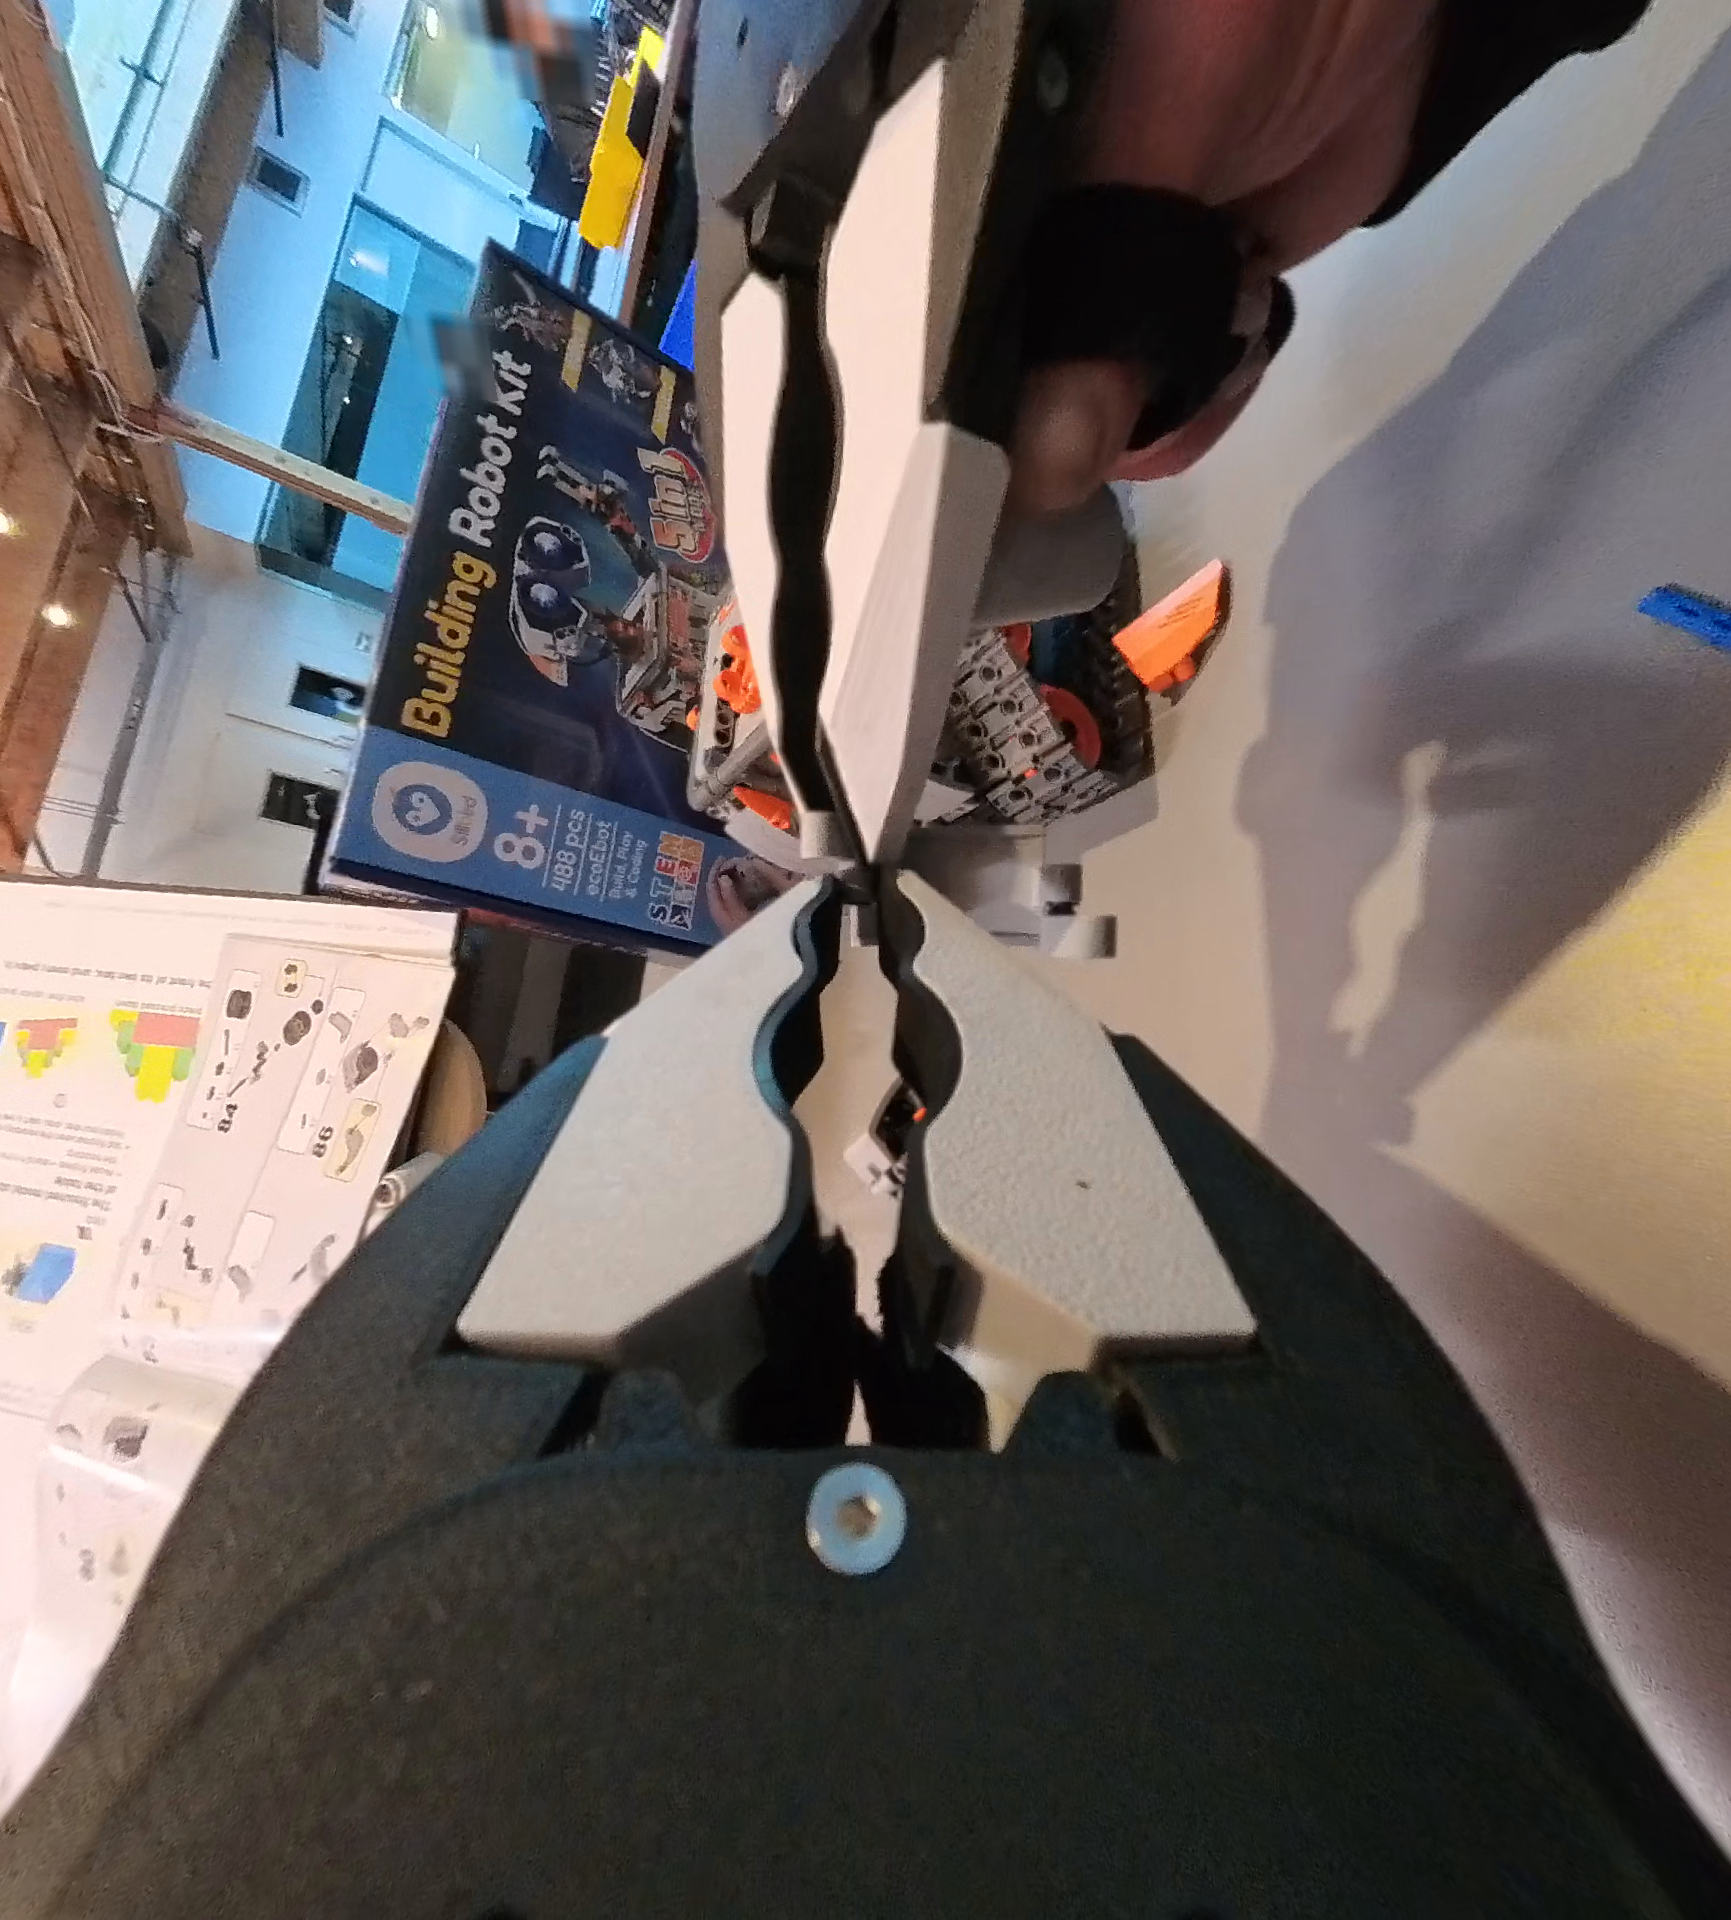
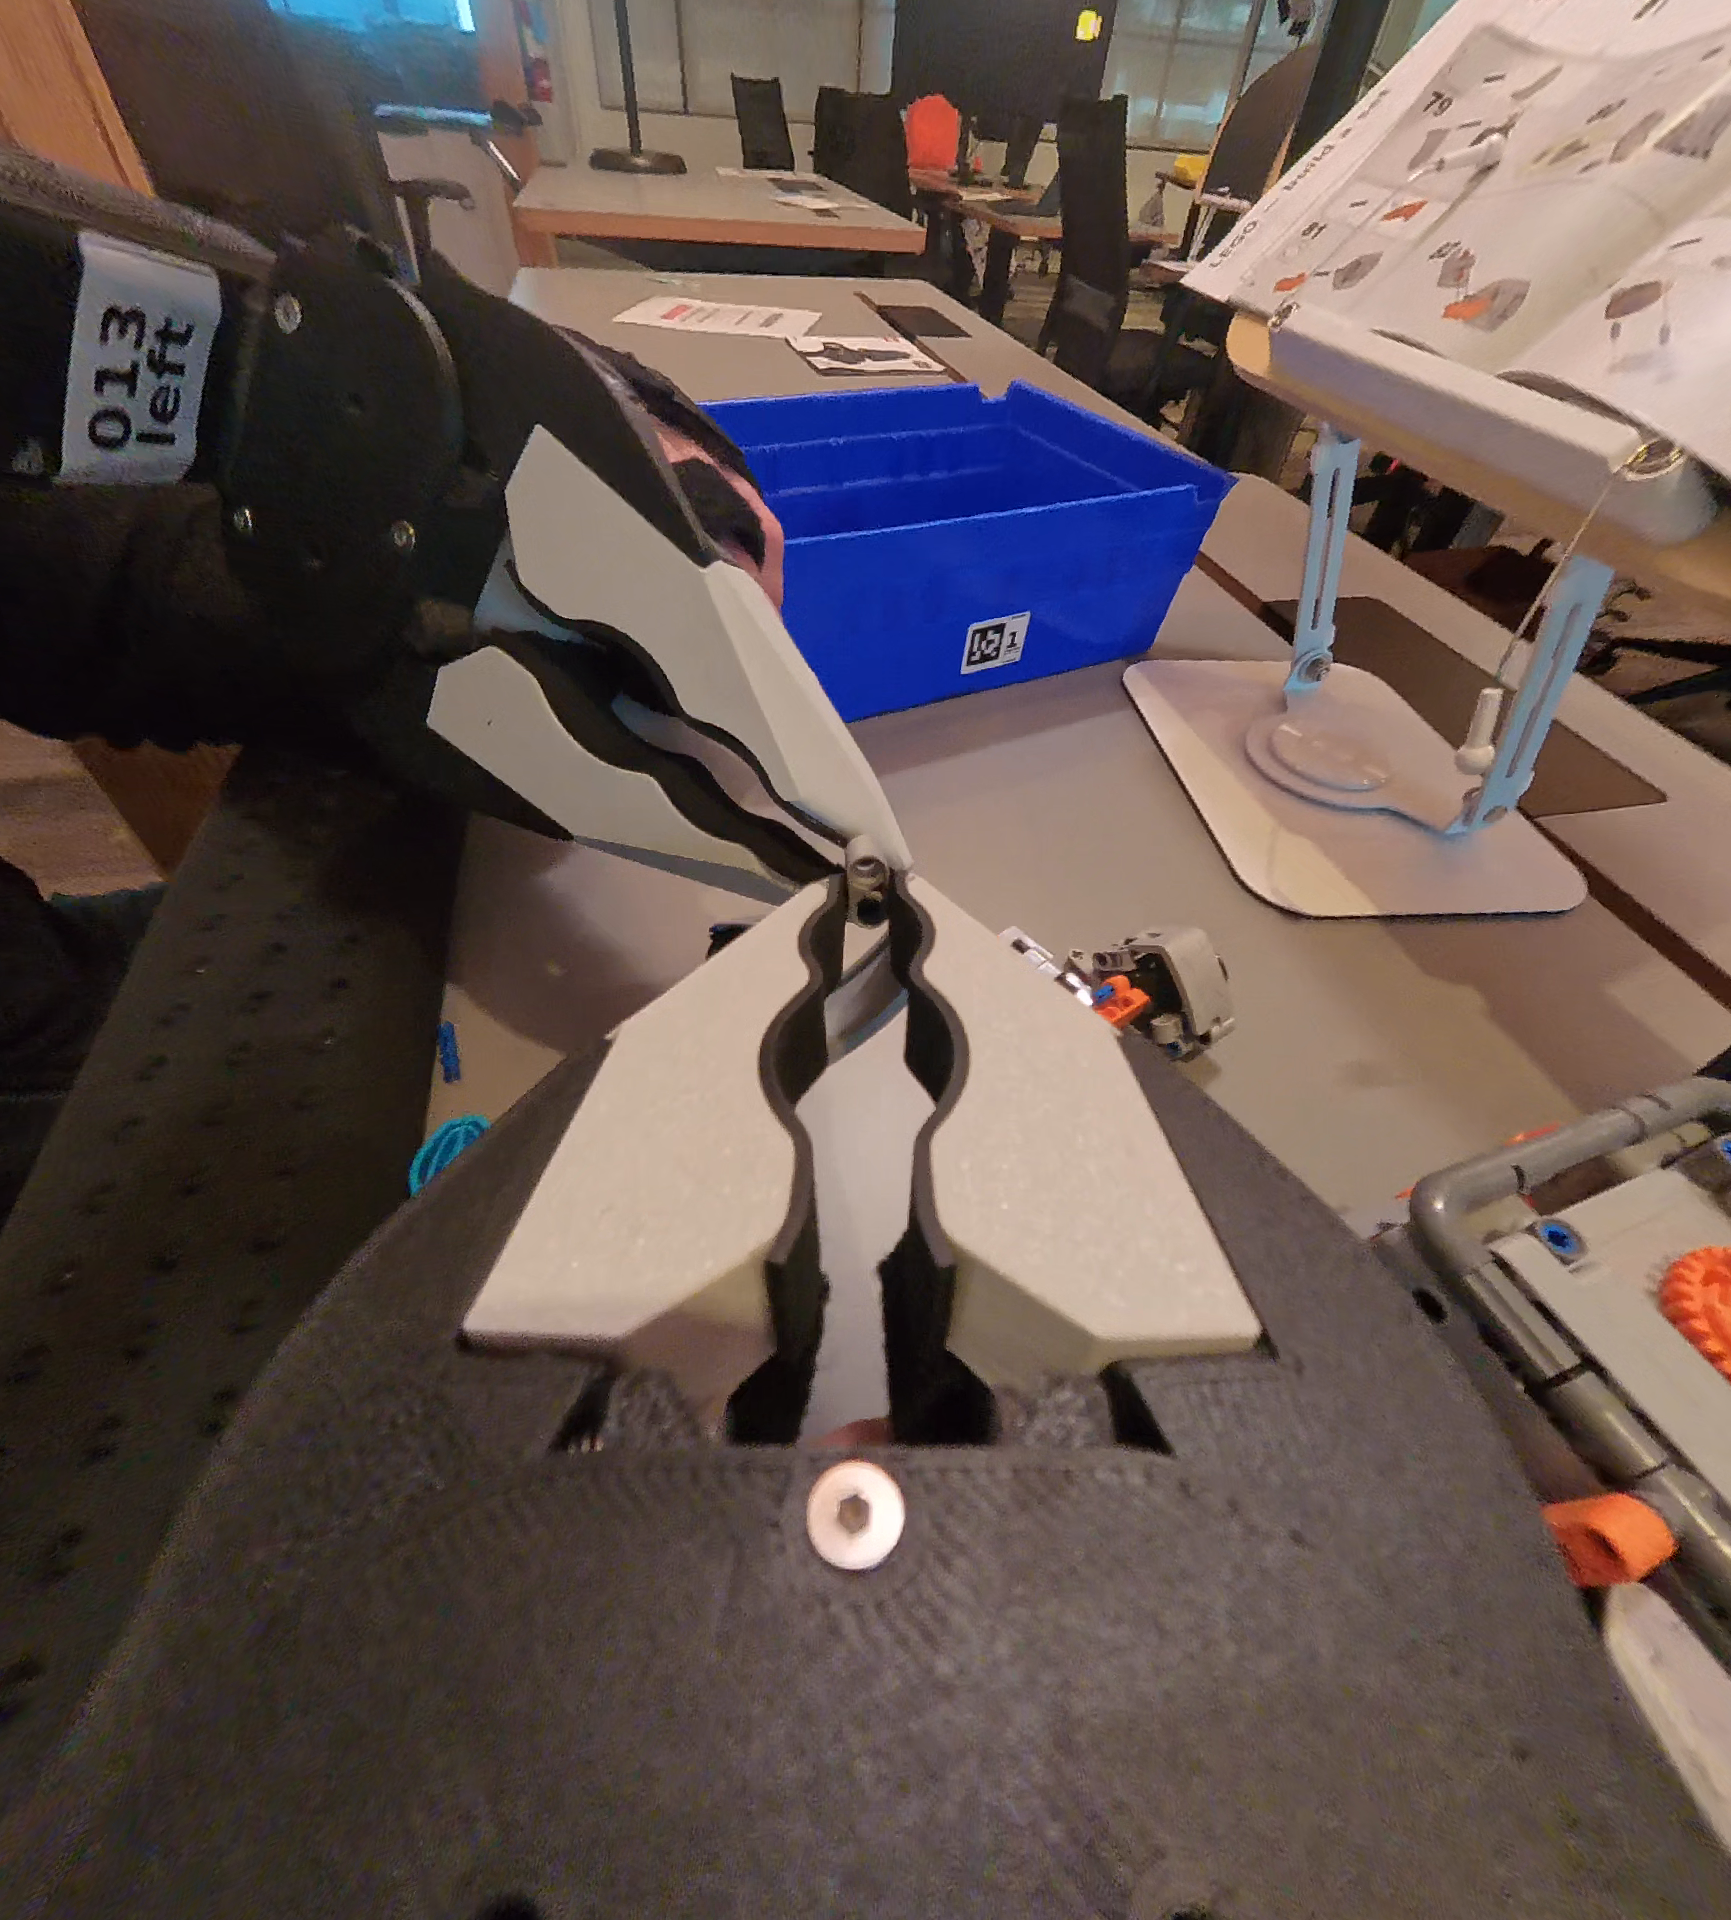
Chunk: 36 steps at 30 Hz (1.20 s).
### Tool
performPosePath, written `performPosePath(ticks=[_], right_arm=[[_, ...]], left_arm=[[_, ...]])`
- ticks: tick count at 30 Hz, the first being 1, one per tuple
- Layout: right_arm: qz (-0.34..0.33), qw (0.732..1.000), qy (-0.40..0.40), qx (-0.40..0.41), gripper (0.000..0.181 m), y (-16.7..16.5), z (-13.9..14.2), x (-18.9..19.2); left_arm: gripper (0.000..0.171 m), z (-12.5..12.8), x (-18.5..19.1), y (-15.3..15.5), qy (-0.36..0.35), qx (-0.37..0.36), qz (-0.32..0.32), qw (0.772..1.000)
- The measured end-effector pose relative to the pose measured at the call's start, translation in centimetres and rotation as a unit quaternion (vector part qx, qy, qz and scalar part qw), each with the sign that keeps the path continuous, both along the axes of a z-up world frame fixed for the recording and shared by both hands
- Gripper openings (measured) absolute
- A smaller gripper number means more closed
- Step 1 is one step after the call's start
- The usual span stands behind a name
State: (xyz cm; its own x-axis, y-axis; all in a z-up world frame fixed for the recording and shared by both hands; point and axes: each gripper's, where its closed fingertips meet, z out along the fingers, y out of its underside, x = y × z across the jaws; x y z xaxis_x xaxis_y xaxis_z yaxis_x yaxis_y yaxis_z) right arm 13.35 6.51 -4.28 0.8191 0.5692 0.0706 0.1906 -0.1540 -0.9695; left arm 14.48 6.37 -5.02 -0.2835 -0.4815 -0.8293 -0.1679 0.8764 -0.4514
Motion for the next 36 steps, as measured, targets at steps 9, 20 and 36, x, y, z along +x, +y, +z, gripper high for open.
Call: performPosePath(ticks=[9,20,36], right_arm=[[-0.004,1.0,-0.009,0.017,0.004,-0.3,0.7,-0.1],[-0.011,1.0,0.016,0.015,0.005,0.0,0.8,0.1],[-0.02,1.0,0.001,0.002,0.005,0.2,0.2,0.3]], left_arm=[[0.003,0.7,-0.2,-0.3,-0.012,-0.007,-0.008,1.0],[0.004,0.7,0.1,0.1,-0.01,-0.016,-0.004,1.0],[0.02,0.2,-1.5,1.0,0.058,-0.077,-0.037,0.995]])
